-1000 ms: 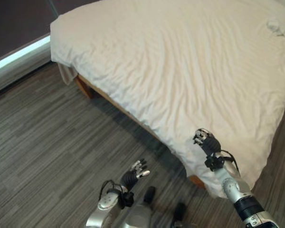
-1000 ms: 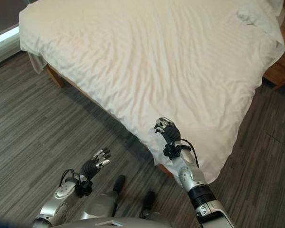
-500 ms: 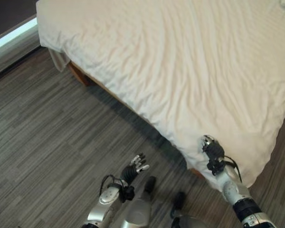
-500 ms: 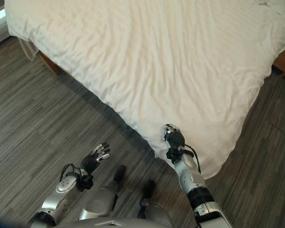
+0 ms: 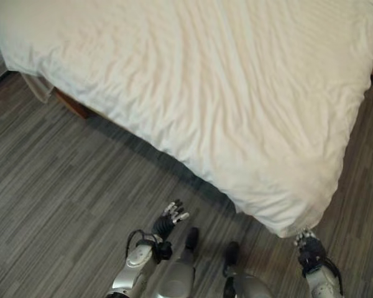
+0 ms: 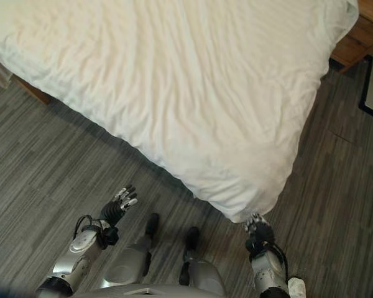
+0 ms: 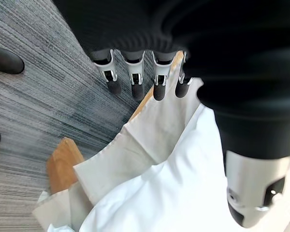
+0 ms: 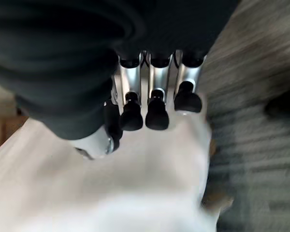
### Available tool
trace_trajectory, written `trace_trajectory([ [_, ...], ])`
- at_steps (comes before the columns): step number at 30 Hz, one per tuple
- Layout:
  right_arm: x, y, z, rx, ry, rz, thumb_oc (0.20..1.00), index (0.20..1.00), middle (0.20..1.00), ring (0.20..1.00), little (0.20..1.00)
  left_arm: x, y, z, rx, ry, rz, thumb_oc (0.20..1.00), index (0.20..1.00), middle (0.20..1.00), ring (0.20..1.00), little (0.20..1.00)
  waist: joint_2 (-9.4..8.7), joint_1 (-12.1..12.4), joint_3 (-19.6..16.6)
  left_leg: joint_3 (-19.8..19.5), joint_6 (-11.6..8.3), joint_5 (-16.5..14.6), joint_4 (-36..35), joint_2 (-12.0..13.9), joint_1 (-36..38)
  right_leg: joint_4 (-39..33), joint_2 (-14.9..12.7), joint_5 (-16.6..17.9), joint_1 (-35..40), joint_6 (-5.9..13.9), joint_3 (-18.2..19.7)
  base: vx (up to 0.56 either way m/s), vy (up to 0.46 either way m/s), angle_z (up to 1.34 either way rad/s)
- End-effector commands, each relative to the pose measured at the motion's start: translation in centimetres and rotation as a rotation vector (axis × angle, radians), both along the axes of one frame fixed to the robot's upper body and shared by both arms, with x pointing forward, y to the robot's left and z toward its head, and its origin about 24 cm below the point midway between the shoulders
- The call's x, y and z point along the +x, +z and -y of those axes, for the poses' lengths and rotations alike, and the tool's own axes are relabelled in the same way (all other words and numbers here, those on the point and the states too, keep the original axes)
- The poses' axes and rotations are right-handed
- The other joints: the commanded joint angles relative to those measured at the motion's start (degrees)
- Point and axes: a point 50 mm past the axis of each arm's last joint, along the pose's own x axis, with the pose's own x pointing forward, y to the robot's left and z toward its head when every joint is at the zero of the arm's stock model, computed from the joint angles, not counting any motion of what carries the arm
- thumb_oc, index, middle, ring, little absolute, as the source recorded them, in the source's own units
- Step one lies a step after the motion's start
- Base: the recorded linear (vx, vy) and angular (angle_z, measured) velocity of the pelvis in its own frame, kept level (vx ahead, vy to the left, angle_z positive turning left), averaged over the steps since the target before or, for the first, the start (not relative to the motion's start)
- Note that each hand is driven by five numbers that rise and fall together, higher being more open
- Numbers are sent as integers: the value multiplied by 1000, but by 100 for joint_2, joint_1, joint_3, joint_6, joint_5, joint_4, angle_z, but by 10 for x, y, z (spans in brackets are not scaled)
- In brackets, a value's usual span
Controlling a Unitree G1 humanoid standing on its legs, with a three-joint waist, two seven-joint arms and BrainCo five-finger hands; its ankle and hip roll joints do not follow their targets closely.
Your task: Making the bed.
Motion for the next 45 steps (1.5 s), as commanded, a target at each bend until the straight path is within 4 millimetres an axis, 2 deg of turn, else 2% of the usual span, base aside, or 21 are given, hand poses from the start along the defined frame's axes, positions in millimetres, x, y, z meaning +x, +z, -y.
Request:
trace_trajectory([
  [1, -29, -2, 36, -78, -13, -186, 200, 200, 200, 200, 200, 10, 12, 5, -37, -20, 77, 1000, 1000, 1000, 1000, 1000, 92, 106, -37, -54, 134, 104, 2, -241, -233, 85, 29, 2, 522, -35, -179, 0, 0, 0],
  [2, -29, -2, 37, -78, -13, -186, 200, 200, 200, 200, 200, 10, 12, 5, -37, -20, 77, 1000, 1000, 1000, 1000, 1000, 95, 105, -37, -56, 134, 103, 2, -242, -233, 85, 29, 1, 523, -35, -182, 11, -6, 5],
  [4, -49, -4, 44, -65, -74, -215, 200, 200, 200, 200, 200, 10, 16, -1, -44, 4, 94, 1000, 1000, 1000, 1000, 1000, 108, 65, -56, -67, 140, 89, 2, -244, -226, 85, 27, -19, 534, -35, -183, 16, 6, 4],
  [6, -48, 6, 56, -72, -184, -100, 200, 200, 200, 200, 200, 10, 16, -10, -47, 53, 94, 1000, 1000, 1000, 1000, 1000, 84, -30, -80, -41, 140, 71, 2, -230, -197, 85, 28, -25, 542, -34, -140, 6, 6, -2],
  [7, -30, 26, 68, -96, -245, 81, 200, 200, 200, 200, 200, 6, 12, -16, -45, 86, 78, 1000, 1000, 1000, 1000, 1000, 34, -131, -116, 20, 135, 51, 2, -199, -167, 85, 37, -19, 546, -34, -86, 8, 3, -7],
  [8, -30, 26, 68, -96, -246, 80, 200, 200, 200, 200, 200, 6, 12, -16, -45, 86, 78, 1000, 1000, 1000, 1000, 1000, 34, -126, -117, 24, 135, 48, 2, -198, -163, 85, 37, -19, 548, -34, -82, 9, -2, -14],
  [9, -18, 38, 71, -118, -237, 176, 200, 200, 200, 200, 200, 5, 11, -17, -45, 89, 74, 1000, 1000, 1000, 1000, 1000, 9, -164, -139, 52, 134, 41, 2, -188, -144, 85, 45, -12, 548, -36, -51, 9, -8, -15],
  [11, 13, 76, 75, -191, -151, 398, 200, 200, 200, 200, 200, 3, 13, -17, -34, 70, 78, 1000, 1000, 1000, 1000, 1000, -38, -236, -170, 121, 129, 30, 2, -156, -112, 85, 63, 8, 545, -34, 16, -6, -14, -18],
  [13, 43, 119, 64, -247, -27, 622, 200, 200, 200, 200, 200, 2, 15, -13, -30, 26, 84, 1000, 1000, 1000, 1000, 1000, -69, -278, -182, 175, 115, 7, 2, -142, -78, 85, 69, -3, 566, -32, 50, -12, -25, -22],
  [14, 59, 154, 44, -254, 51, 823, 200, 200, 200, 200, 200, 2, 15, -6, -31, -12, 83, 1000, 1000, 1000, 1000, 1000, -63, -293, -213, 196, 105, 27, 2, -129, -89, 85, 74, 12, 548, -34, 54, -9, -19, -20],
  [15, 58, 154, 44, -253, 51, 821, 200, 200, 200, 200, 200, 2, 15, -7, -31, -12, 82, 1000, 1000, 1000, 1000, 1000, -66, -294, -218, 195, 104, 26, 2, -129, -89, 85, 74, 12, 548, -34, 53, -16, -22, -17],
  [16, 63, 166, 33, -251, 120, 885, 200, 200, 200, 200, 200, 1, 16, -5, -30, -23, 83, 1000, 1000, 1000, 1000, 1000, -63, -297, -227, 203, 98, 31, 2, -126, -84, 85, 77, 10, 551, -37, 57, -6, -19, -12],
  [18, 67, 193, 2, -289, 388, 973, 200, 200, 200, 200, 200, -4, 16, -1, -30, -58, 82, 1000, 1000, 1000, 1000, 1000, -55, -288, -245, 210, 83, 42, 2, -116, -77, 85, 78, 7, 557, -42, 44, -8, -30, 0],
  [19, 67, 193, 2, -289, 388, 972, 200, 200, 200, 200, 200, -4, 16, -1, -30, -58, 81, 1000, 1000, 1000, 1000, 1000, -54, -290, -248, 209, 83, 41, 2, -116, -76, 85, 78, 7, 559, -42, 43, -2, -24, 3],
  [22, 75, 190, -22, -246, 552, 954, 200, 200, 200, 200, 200, -10, 12, 5, -26, -118, 60, 1000, 1000, 1000, 1000, 1000, -16, -228, -244, 192, 81, 53, 2, -116, -74, 85, 81, -1, 568, -43, 13, -4, -23, 1],
  [23, 75, 190, -23, -246, 552, 954, 200, 200, 200, 200, 200, -10, 12, 5, -26, -118, 60, 1000, 1000, 1000, 1000, 1000, -16, -229, -242, 192, 81, 53, 2, -116, -73, 85, 81, -1, 569, -43, 13, -20, -36, 1],
  [24, 87, 178, -27, -192, 529, 919, 200, 200, 200, 200, 200, -9, 12, 9, -33, -140, 60, 1000, 1000, 1000, 1000, 1000, 31, -170, -219, 166, 82, 62, 2, -121, -90, 85, 75, -2, 554, -41, -4, 0, 0, 0],
  [28, 107, 182, -36, -124, 469, 964, 200, 200, 200, 200, 200, -10, 10, 8, -28, -141, 44, 1000, 1000, 1000, 1000, 1000, 105, -52, -133, 121, 78, 85, 2, -140, -145, 85, 76, 1, 516, -53, -17, -5, -8, 0],
  [36, 124, 187, -30, -123, 383, 977, 200, 200, 200, 200, 200, -12, 5, 1, -15, -110, 18, 1000, 1000, 1000, 1000, 1000, 131, 85, -25, 58, 98, 97, 2, -173, -240, 85, 80, 8, 457, -55, -51, 1, -16, 7],
  [40, 134, 194, -26, -139, 360, 988, 200, 200, 200, 200, 200, -10, 6, 5, -22, -114, 22, 1000, 1000, 1000, 1000, 1000, 111, 140, 27, 34, 109, 106, 2, -179, -304, 85, 86, 20, 403, -68, -52, 0, -3, 1],
  [45, 138, 192, -27, -87, 276, 1002, 200, 200, 200, 200, 200, -8, 6, 8, -30, -112, 23, 1000, 1000, 1000, 1000, 1000, 123, 188, 91, 0, 125, 105, 2, -193, -346, 85, 91, 17, 369, -80, -55, 0, 0, 0],
])
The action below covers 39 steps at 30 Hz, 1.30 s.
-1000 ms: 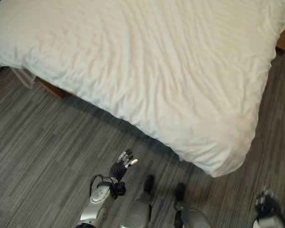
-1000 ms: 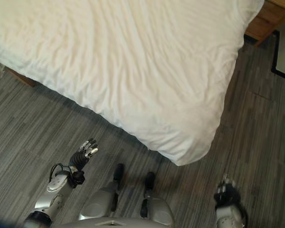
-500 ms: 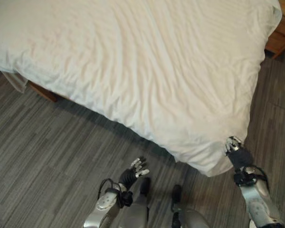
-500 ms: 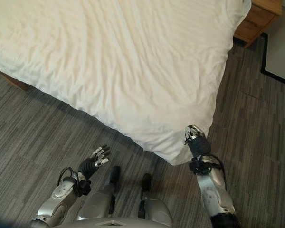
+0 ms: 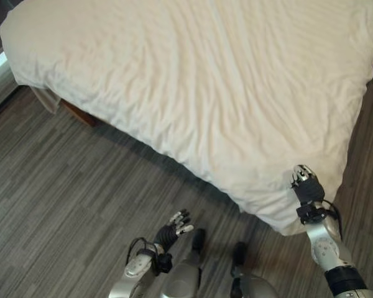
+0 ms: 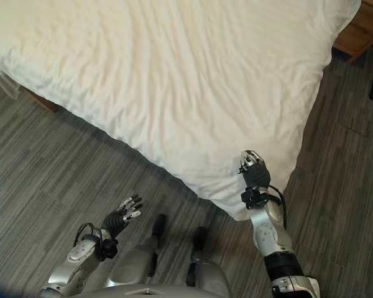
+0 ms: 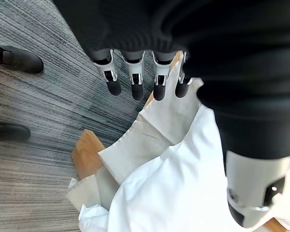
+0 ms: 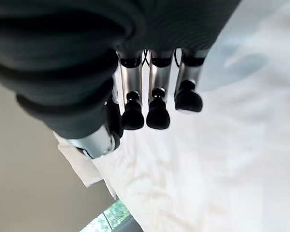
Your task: Making the bed.
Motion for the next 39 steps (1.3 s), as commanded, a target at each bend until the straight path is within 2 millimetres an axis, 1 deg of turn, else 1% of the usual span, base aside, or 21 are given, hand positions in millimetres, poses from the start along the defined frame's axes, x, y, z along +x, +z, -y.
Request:
trace_trajectory([
  [1, 7, 28, 20, 46, -102, 135, 200, 200, 200, 200, 200, 13, 11, 2, -16, -2, 69, 1000, 1000, 1000, 1000, 1000, -185, 165, 164, -123, 97, 98, -4, -295, -236, 84, -24, -63, 529, -16, -167, 0, 0, 0],
  [10, 4, 7, 31, 113, -208, 52, 200, 200, 200, 200, 200, 15, 11, -2, -13, 29, 69, 1000, 1000, 1000, 1000, 1000, -148, 175, 283, -134, 109, 108, -4, -302, -281, 84, -12, -42, 471, -26, -164, 0, 0, 0],
  [11, 2, -3, 33, 110, -224, 3, 200, 200, 200, 200, 200, 16, 11, -2, -12, 31, 70, 1000, 1000, 1000, 1000, 1000, -141, 171, 307, -130, 111, 109, -4, -302, -287, 84, -11, -38, 461, -28, -162, 0, 0, 0],
  [13, 2, -7, 33, 97, -223, -19, 200, 200, 200, 200, 200, 16, 12, -2, -11, 31, 70, 1000, 1000, 1000, 1000, 1000, -142, 167, 314, -127, 113, 109, -4, -304, -288, 84, -8, -33, 455, -28, -164, 0, 0, 0],
  [14, -2, -19, 37, 86, -240, -78, 200, 200, 200, 200, 200, 17, 11, -1, -12, 30, 70, 1000, 1000, 1000, 1000, 1000, -133, 157, 328, -124, 121, 103, -4, -309, -290, 84, -5, -31, 445, -30, -167, 0, 0, 0],
  [15, -2, -19, 37, 86, -240, -78, 200, 200, 200, 200, 200, 17, 11, -1, -12, 30, 70, 1000, 1000, 1000, 1000, 1000, -133, 157, 328, -124, 121, 103, -4, -309, -290, 84, -5, -30, 445, -30, -167, 0, 0, 0],
  [16, -7, -33, 39, 89, -256, -144, 200, 200, 200, 200, 200, 17, 11, 0, -15, 30, 70, 1000, 1000, 1000, 1000, 1000, -119, 149, 339, -122, 125, 96, -4, -315, -293, 84, -9, -28, 445, -32, -165, 0, 0, 0],
  [17, -7, -33, 39, 89, -256, -143, 200, 200, 200, 200, 200, 17, 11, 0, -15, 30, 70, 1000, 1000, 1000, 1000, 1000, -118, 149, 342, -121, 125, 95, -4, -315, -293, 84, -9, -29, 445, -32, -165, 0, 0, 0],
  [20, -22, -62, 48, 75, -295, -289, 200, 200, 200, 200, 200, 17, 10, -1, -15, 37, 68, 1000, 1000, 1000, 1000, 1000, -88, 141, 362, -123, 130, 90, -4, -319, -292, 84, -18, -33, 452, -35, -163, 0, 0, 0],
  [25, -48, -97, 61, 44, -337, -496, 200, 200, 200, 200, 200, 18, 9, -1, -11, 40, 65, 1000, 1000, 1000, 1000, 1000, -54, 126, 404, -130, 140, 92, -4, -327, -290, 84, -18, -26, 443, -35, -164, 0, 0, 0],
  [27, -68, -112, 78, 36, -387, -611, 200, 200, 200, 200, 200, 20, 11, -2, -11, 37, 72, 1000, 1000, 1000, 1000, 1000, -33, 105, 424, -131, 144, 92, -4, -336, -289, 84, -16, -25, 434, -38, -160, 0, 0, 0],
  [28, -68, -112, 79, 36, -388, -610, 200, 200, 200, 200, 200, 20, 11, -2, -12, 37, 72, 1000, 1000, 1000, 1000, 1000, -30, 105, 427, -131, 144, 92, -4, -336, -289, 84, -16, -25, 433, -38, -160, 0, 0, 0],
  [31, -82, -113, 105, 40, -485, -662, 200, 200, 200, 200, 200, 22, 14, -4, -7, 29, 86, 1000, 1000, 1000, 1000, 1000, -11, 82, 437, -125, 151, 80, -4, -340, -281, 84, -20, -22, 429, -29, -158, 0, 0, 0],
  [32, -82, -113, 105, 40, -485, -662, 200, 200, 200, 200, 200, 22, 14, -4, -7, 29, 86, 1000, 1000, 1000, 1000, 1000, -11, 83, 437, -124, 151, 79, -4, -339, -280, 84, -20, -21, 429, -29, -157, 0, 0, 0],
  [33, -87, -113, 111, 49, -517, -667, 200, 200, 200, 200, 200, 22, 14, -4, -5, 30, 86, 1000, 1000, 1000, 1000, 1000, -20, 63, 428, -116, 154, 71, -4, -335, -271, 84, -22, -21, 431, -25, -155, 0, 0, 0],
  [34, -97, -114, 117, 60, -551, -677, 200, 200, 200, 200, 200, 22, 13, -5, -3, 34, 84, 1000, 1000, 1000, 1000, 1000, -41, 33, 404, -103, 153, 60, -4, -328, -259, 84, -21, -23, 442, -24, -150, 0, 0, 0],
  [35, -122, -119, 130, 44, -610, -726, 200, 200, 200, 200, 200, 22, 15, -10, 8, 45, 90, 1000, 1000, 1000, 1000, 1000, -108, -60, 348, -83, 151, 39, -4, -311, -224, 84, -15, -21, 462, -24, -132, 0, 0, 0],
  [36, -123, -119, 130, 43, -610, -727, 200, 200, 200, 200, 200, 22, 14, -10, 8, 45, 89, 1000, 1000, 1000, 1000, 1000, -108, -58, 344, -83, 151, 38, -4, -312, -222, 84, -16, -22, 464, -24, -132, 0, 0, 0],
  [37, -129, -118, 134, 35, -624, -729, 200, 200, 200, 200, 200, 21, 15, -12, 9, 50, 90, 1000, 1000, 1000, 1000, 1000, -137, -89, 323, -69, 152, 32, -4, -303, -208, 84, -10, -22, 473, -25, -118, 0, 0, 0],
  [38, -143, -115, 147, 39, -683, -714, 200, 200, 200, 200, 200, 22, 16, -17, 8, 68, 95, 1000, 1000, 1000, 1000, 1000, -206, -176, 262, -46, 147, 17, -4, -282, -177, 84, -2, -26, 494, -23, -84, 0, 0, 0],
  [39, -144, -115, 147, 39, -683, -715, 200, 200, 200, 200, 200, 22, 16, -17, 8, 67, 94, 1000, 1000, 1000, 1000, 1000, -206, -170, 256, -44, 147, 15, -4, -282, -177, 84, -2, -27, 493, -23, -81, 6, -5, -3],
])
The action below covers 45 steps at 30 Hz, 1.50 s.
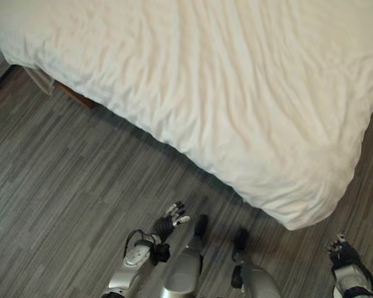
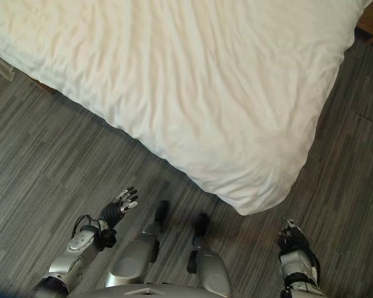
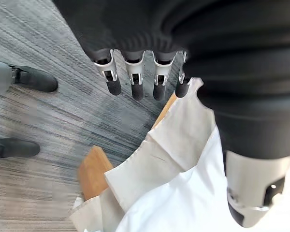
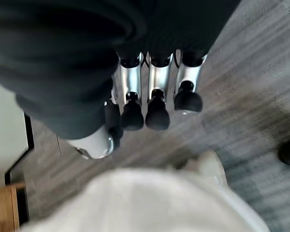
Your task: Making the bed.
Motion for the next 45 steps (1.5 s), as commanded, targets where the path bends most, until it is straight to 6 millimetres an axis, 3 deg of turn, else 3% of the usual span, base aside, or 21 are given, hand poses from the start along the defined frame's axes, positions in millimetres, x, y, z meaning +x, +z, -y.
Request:
trace_trajectory([
  [1, -23, 18, 35, -112, -65, 19, 200, 200, 200, 200, 200, 4, 10, -2, -29, -4, 65, 1000, 1000, 1000, 1000, 1000, -202, -180, -272, -52, 128, 1, 6, -240, -255, 79, 39, -25, 431, -57, -94, 0, -1, -6],
  [3, -25, 36, 49, -177, -104, 114, 200, 200, 200, 200, 200, 1, 10, -6, -32, 8, 61, 1000, 1000, 1000, 1000, 1000, -267, -279, -358, -20, 121, -26, 6, -216, -200, 79, 41, -28, 464, -57, -50, -2, -1, -3],
  [4, -25, 36, 49, -177, -104, 112, 200, 200, 200, 200, 200, 1, 9, -6, -32, 7, 60, 1000, 1000, 1000, 1000, 1000, -268, -275, -362, -18, 121, -28, 6, -216, -198, 79, 41, -28, 466, -56, -48, -7, -7, -8],
  [5, -13, 56, 53, -236, -88, 229, 200, 200, 200, 200, 200, 1, 10, -5, -32, 2, 63, 1000, 1000, 1000, 1000, 1000, -301, -344, -416, 8, 116, -38, 6, -192, -170, 79, 44, -26, 464, -57, -21, -3, -6, -12],
  [8, -5, 66, 51, -266, -69, 287, 200, 200, 200, 200, 200, 1, 10, -5, -31, -5, 64, 1000, 1000, 1000, 1000, 1000, -316, -361, -447, 17, 113, -45, 6, -190, -158, 79, 47, -31, 467, -59, -10, -6, -9, -14],
  [9, 19, 86, 43, -321, 25, 373, 200, 200, 200, 200, 200, 3, 12, -1, -30, -28, 72, 1000, 1000, 1000, 1000, 1000, -331, -373, -468, 60, 105, -42, 6, -182, -147, 79, 51, -24, 469, -58, 1, -13, -6, -11],
  [10, 20, 86, 42, -321, 26, 373, 200, 200, 200, 200, 200, 3, 12, -1, -30, -27, 72, 1000, 1000, 1000, 1000, 1000, -333, -373, -466, 63, 105, -43, 6, -181, -146, 79, 51, -24, 470, -58, 5, -17, -11, -8],
  [13, 52, 102, 25, -332, 119, 470, 200, 200, 200, 200, 200, 4, 12, 6, -31, -61, 71, 1000, 1000, 1000, 1000, 1000, -301, -325, -468, 87, 112, -38, 6, -179, -130, 79, 49, -18, 467, -60, 36, -9, -7, -7],
  [15, 81, 111, 0, -322, 242, 529, 200, 200, 200, 200, 200, 3, 12, 9, -31, -82, 65, 1000, 1000, 1000, 1000, 1000, -254, -221, -461, 77, 112, -28, 6, -187, -136, 79, 43, -12, 454, -62, 31, -2, -5, -2],
  [18, 90, 114, -9, -319, 287, 540, 200, 200, 200, 200, 200, 2, 11, 10, -32, -87, 62, 1000, 1000, 1000, 1000, 1000, -242, -194, -448, 80, 111, -25, 6, -189, -140, 79, 42, -9, 451, -63, 23, -3, -4, -3],
  [21, 117, 122, -42, -293, 456, 578, 200, 200, 200, 200, 200, -3, 7, 9, -26, -88, 38, 1000, 1000, 1000, 1000, 1000, -197, -48, -382, 55, 118, -9, 6, -214, -159, 79, 36, -8, 439, -68, -1, 2, -6, 2],
  [24, 124, 123, -47, -292, 483, 578, 200, 200, 200, 200, 200, -5, 5, 10, -27, -90, 29, 1000, 1000, 1000, 1000, 1000, -190, -7, -358, 33, 121, 3, 6, -219, -175, 79, 35, -8, 430, -67, -18, 5, -15, 3],
  [25, 137, 131, -49, -313, 512, 567, 200, 200, 200, 200, 200, -5, 4, 12, -27, -101, 23, 1000, 1000, 1000, 1000, 1000, -176, 84, -303, 3, 123, 22, 6, -235, -233, 79, 39, 8, 388, -64, -42, 4, -17, 7],
  [31, 149, 132, -49, -318, 523, 533, 200, 200, 200, 200, 200, -2, 5, 15, -31, -103, 31, 1000, 1000, 1000, 1000, 1000, -193, 190, -220, -11, 128, 38, 6, -231, -338, 79, 59, 29, 292, -59, -27, -1, -4, 2],
  [35, 149, 125, -39, -332, 506, 452, 200, 200, 200, 200, 200, -3, 2, 14, -26, -95, 19, 1000, 1000, 1000, 1000, 1000, -197, 242, -162, -15, 136, 47, 6, -223, -392, 79, 76, 41, 248, -54, -26, 5, -5, -2],
  [40, 136, 104, -19, -292, 421, 331, 200, 200, 200, 200, 200, -4, 0, 12, -25, -81, 10, 1000, 1000, 1000, 1000, 1000, -176, 286, -107, -25, 148, 40, 6, -225, -419, 79, 86, 39, 218, -58, -16, 4, 3, -2],
  [45, 125, 88, -18, -264, 407, 272, 200, 200, 200, 200, 200, -4, 0, 12, -29, -72, 8, 1000, 1000, 1000, 1000, 1000, -167, 277, -97, -16, 155, 31, 6, -226, -413, 79, 83, 35, 219, -56, -17, 0, 0, 0],
])
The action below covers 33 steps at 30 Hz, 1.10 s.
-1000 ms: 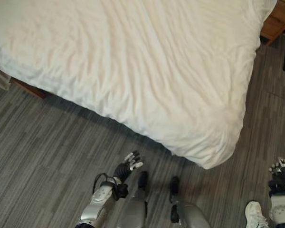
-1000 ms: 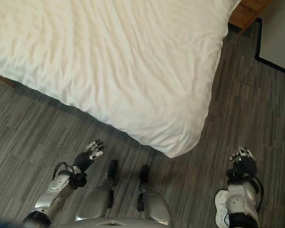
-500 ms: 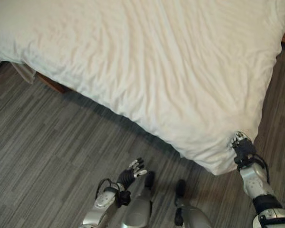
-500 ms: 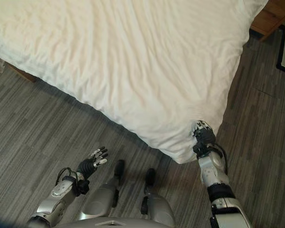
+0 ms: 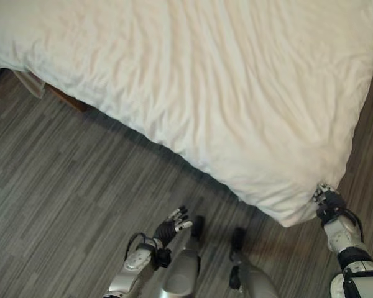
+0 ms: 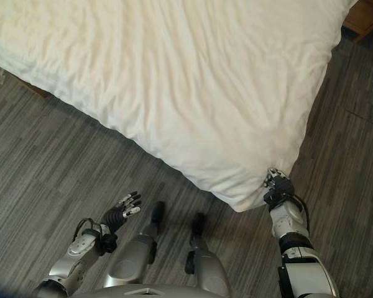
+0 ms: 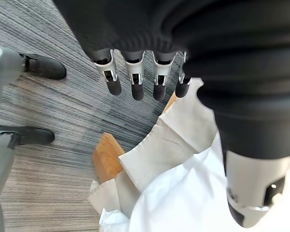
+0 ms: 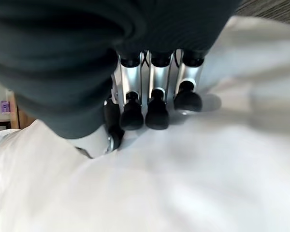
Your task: Making the bed.
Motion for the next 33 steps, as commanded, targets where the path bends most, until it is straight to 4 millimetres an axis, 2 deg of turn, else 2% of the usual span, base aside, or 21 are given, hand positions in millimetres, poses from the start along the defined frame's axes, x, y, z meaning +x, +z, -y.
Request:
trace_trajectory([
  [1, -5, 6, 17, -79, -10, -12, 200, 200, 200, 200, 200, 7, 9, 3, -25, 3, 55, 1000, 1000, 1000, 1000, 1000, -73, 86, 48, -186, 130, 15, 11, -275, -203, 86, 33, -84, 518, -19, -253, 0, 0, 0],
  [7, -49, -26, 35, -13, -155, -152, 200, 200, 200, 200, 200, 13, 13, -1, -7, 22, 76, 1000, 1000, 1000, 1000, 1000, -49, -14, 72, -172, 128, -2, 11, -281, -177, 86, 26, -81, 518, -21, -239, -1, 4, -1],
  [8, -57, -31, 36, -5, -173, -174, 200, 200, 200, 200, 200, 14, 13, -3, -1, 28, 79, 1000, 1000, 1000, 1000, 1000, -53, -36, 67, -168, 127, -5, 11, -275, -170, 86, 25, -81, 522, -19, -239, 0, 0, 0],
  [9, -74, -41, 38, 3, -201, -219, 200, 200, 200, 200, 200, 15, 13, -5, 7, 37, 80, 1000, 1000, 1000, 1000, 1000, -73, -88, 44, -157, 125, -13, 11, -267, -145, 86, 30, -79, 536, -21, -227, 0, 0, 0],
  [10, -74, -41, 38, 3, -201, -219, 200, 200, 200, 200, 200, 15, 13, -5, 7, 36, 80, 1000, 1000, 1000, 1000, 1000, -73, -83, 42, -156, 125, -14, 11, -267, -143, 86, 30, -80, 537, -21, -227, -8, 9, 3],
  [11, -87, -48, 40, 7, -226, -254, 200, 200, 200, 200, 200, 16, 14, -6, 7, 41, 83, 1000, 1000, 1000, 1000, 1000, -89, -124, 20, -149, 125, -24, 11, -262, -120, 86, 30, -75, 554, -25, -214, 1, 5, 4],
  [16, -87, -48, 40, 8, -226, -254, 200, 200, 200, 200, 200, 16, 14, -6, 7, 40, 83, 1000, 1000, 1000, 1000, 1000, -89, -123, 20, -148, 125, -24, 11, -262, -119, 86, 30, -76, 555, -25, -213, 0, 0, -1],
  [17, -121, -64, 39, 20, -273, -325, 200, 200, 200, 200, 200, 16, 14, -9, 6, 61, 86, 1000, 1000, 1000, 1000, 1000, -157, -251, -52, -120, 121, -66, 11, -244, -16, 86, 32, -88, 639, -29, -197, 0, 0, 0],
  [18, -132, -63, 35, -102, -131, -369, 200, 200, 200, 200, 200, 16, 17, -14, 12, 74, 103, 1000, 1000, 1000, 1000, 1000, -238, -356, -215, -109, 108, -53, 11, -225, 74, 86, 32, -55, 715, -36, -184, -14, -18, 9],
  [19, -129, -59, 29, -154, -53, -356, 442, 442, 442, 442, 442, 16, 18, -15, 15, 78, 107, 1000, 1000, 1000, 1000, 1000, -267, -399, -273, -95, 102, -54, 11, -222, 119, 89, 33, -59, 760, -37, -191, -5, -19, 5],
  [20, -119, -49, 18, -233, 86, -310, 1000, 1000, 1000, 1000, 1000, 16, 18, -16, 22, 76, 111, 1000, 1000, 1000, 1000, 1000, -311, -463, -416, -66, 88, -67, 11, -210, 252, 107, 27, -77, 892, -41, -190, 8, -14, -3],
  [25, -88, -14, -21, -362, 352, -103, 1000, 1000, 1000, 1000, 1000, 15, 16, -13, 19, 66, 110, 1000, 1000, 1000, 1000, 1000, -314, -518, -805, -42, 71, -91, 11, -194, 531, 119, 19, -132, 1146, -44, -218, 0, -3, -7],
  [26, -88, -14, -21, -362, 352, -103, 1000, 1000, 1000, 1000, 1000, 15, 16, -13, 19, 66, 110, 1000, 1000, 1000, 1000, 1000, -314, -518, -805, -42, 71, -91, 11, -194, 531, 119, 19, -132, 1146, -44, -218, 5, 0, -5],
  [28, -76, -7, -43, -374, 431, -31, 1000, 1000, 1000, 1000, 1000, 16, 14, -7, 12, 57, 108, 1000, 1000, 1000, 1000, 1000, -263, -503, -1039, -59, 68, -96, 11, -193, 663, 154, 18, -188, 1276, -47, -239, -5, -1, 3],
  [32, -73, -9, -58, -412, 513, -34, 1000, 1000, 1000, 1000, 1000, 18, 15, -3, 17, 41, 121, 1000, 1000, 1000, 1000, 1000, -207, -462, -1192, -153, 60, -62, 11, -200, 751, 321, 29, -334, 1360, -63, -341, -25, -22, 16],
  [33, -71, -2, -65, -457, 558, -8, 1000, 1000, 1000, 1000, 1000, 20, 17, -4, 24, 51, 127, 1000, 1000, 1000, 1000, 1000, -155, -432, -1216, -251, 39, -2, 11, -178, 761, 591, 63, -474, 1348, -97, -402, -94, -70, 27],
])
